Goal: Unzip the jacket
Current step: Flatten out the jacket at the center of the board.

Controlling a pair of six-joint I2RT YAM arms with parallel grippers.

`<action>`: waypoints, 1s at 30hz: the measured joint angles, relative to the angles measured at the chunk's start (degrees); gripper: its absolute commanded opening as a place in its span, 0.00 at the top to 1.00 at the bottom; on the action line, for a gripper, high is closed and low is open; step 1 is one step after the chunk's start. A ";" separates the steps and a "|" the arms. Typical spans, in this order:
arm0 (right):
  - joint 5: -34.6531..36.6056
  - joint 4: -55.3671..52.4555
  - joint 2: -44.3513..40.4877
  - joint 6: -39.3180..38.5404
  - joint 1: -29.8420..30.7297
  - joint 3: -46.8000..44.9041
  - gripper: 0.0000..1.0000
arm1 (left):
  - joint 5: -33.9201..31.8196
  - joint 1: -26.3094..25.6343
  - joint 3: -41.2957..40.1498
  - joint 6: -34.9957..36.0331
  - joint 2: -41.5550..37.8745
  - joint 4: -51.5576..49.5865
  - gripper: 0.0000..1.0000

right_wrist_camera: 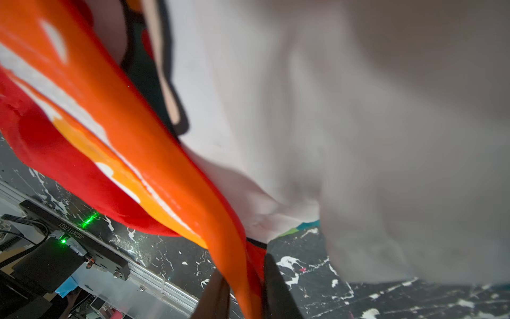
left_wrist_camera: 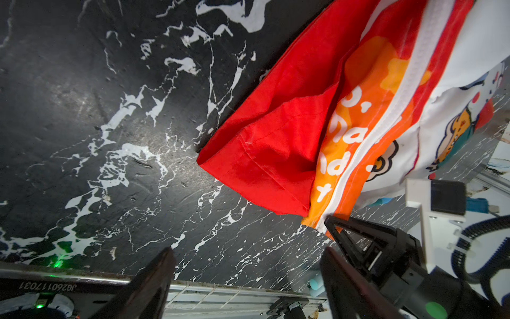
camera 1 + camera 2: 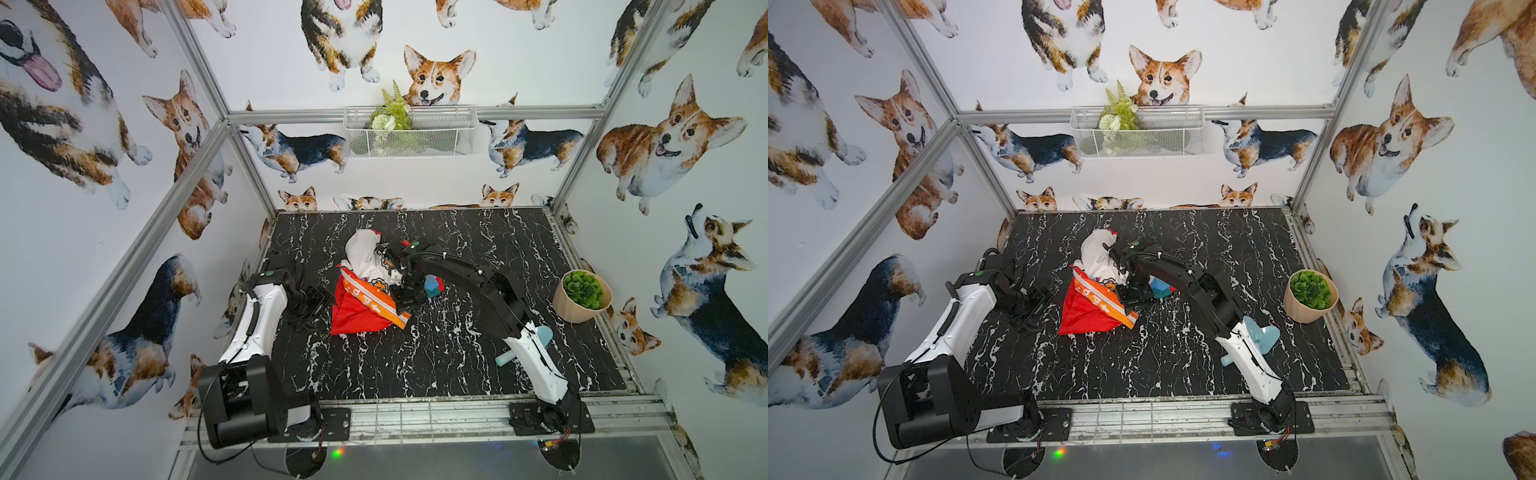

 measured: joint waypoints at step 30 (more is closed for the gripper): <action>4.76 -0.83 -27.61 16.90 -25.97 -9.42 1.00 | 1.57 -9.16 0.83 -0.11 7.43 5.60 0.17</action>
